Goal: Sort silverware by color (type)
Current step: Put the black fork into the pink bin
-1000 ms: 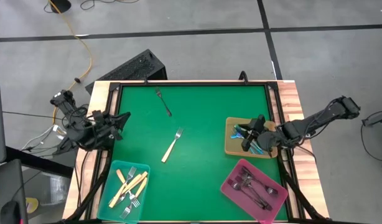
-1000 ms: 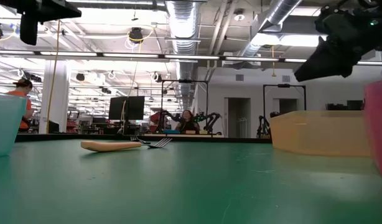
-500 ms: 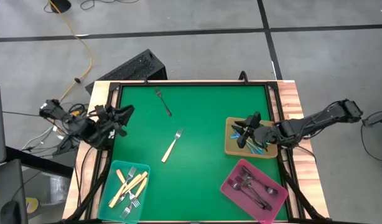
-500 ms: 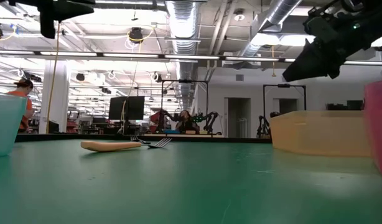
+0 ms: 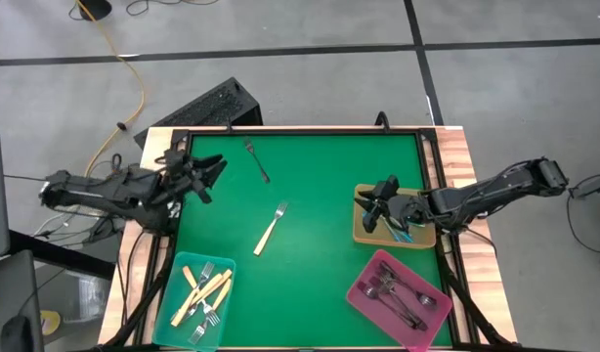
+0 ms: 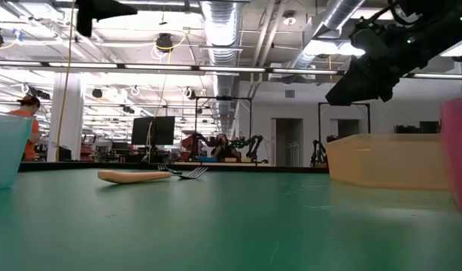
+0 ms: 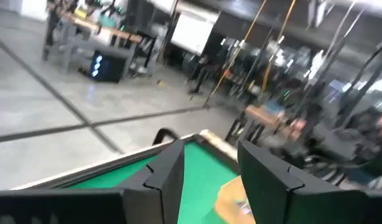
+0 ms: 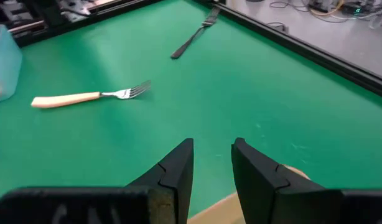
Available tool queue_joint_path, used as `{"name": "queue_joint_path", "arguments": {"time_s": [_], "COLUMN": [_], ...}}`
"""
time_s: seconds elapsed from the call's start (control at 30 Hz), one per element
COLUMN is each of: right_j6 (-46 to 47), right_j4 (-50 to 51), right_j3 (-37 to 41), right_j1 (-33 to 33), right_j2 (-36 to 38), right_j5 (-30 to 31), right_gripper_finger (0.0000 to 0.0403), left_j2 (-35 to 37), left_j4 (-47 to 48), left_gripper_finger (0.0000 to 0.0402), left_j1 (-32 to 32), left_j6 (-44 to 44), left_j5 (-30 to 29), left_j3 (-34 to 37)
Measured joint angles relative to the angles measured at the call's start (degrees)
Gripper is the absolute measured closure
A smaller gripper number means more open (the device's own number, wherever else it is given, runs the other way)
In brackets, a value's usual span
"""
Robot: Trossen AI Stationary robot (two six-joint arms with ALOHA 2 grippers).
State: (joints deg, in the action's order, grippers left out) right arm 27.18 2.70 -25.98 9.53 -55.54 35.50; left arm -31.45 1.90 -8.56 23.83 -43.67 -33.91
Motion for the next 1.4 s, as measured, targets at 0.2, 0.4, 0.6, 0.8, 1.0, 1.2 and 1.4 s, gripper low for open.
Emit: {"name": "queue_joint_path", "arguments": {"time_s": [0.2,0.4,0.6,0.8,1.0,1.2,1.4], "right_j6": [-2.20,-2.23,-2.20,-2.20,-2.23,-2.24,-2.25], "right_j4": [-3.79,-4.05,-4.09,-4.07,-4.05,-4.03,-4.03], "right_j3": [0.00,0.00,0.00,0.00,0.00,0.00,0.00], "right_j1": [-0.79,-1.08,-1.00,-0.95,-0.95,-0.95,-0.94], "right_j2": [-1.92,-1.95,-1.95,-1.95,-1.93,-1.93,-1.93], "right_j5": [-1.31,-1.31,-1.31,-1.31,-1.31,-1.28,-1.28], "right_gripper_finger": [0.0271,0.0271,0.0271,0.0271,0.0271,0.0271,0.0271], "left_j2": [-12.34,-26.95,-41.16,-55.54,-66.67,-71.31,-71.75], "left_j4": [17.04,25.09,25.41,25.54,25.08,25.54,25.78], "left_gripper_finger": [0.0268,0.0268,0.0268,0.0268,0.0268,0.0268,0.0268], "left_j1": [12.46,24.83,32.94,38.85,41.84,42.39,41.69], "left_j6": [1.16,1.97,2.49,9.08,17.63,22.05,24.51], "left_j5": [8.86,17.63,18.22,18.38,23.42,24.60,20.75], "left_j3": [-14.62,-25.84,-30.04,-30.05,-30.05,-30.03,-30.03]}}
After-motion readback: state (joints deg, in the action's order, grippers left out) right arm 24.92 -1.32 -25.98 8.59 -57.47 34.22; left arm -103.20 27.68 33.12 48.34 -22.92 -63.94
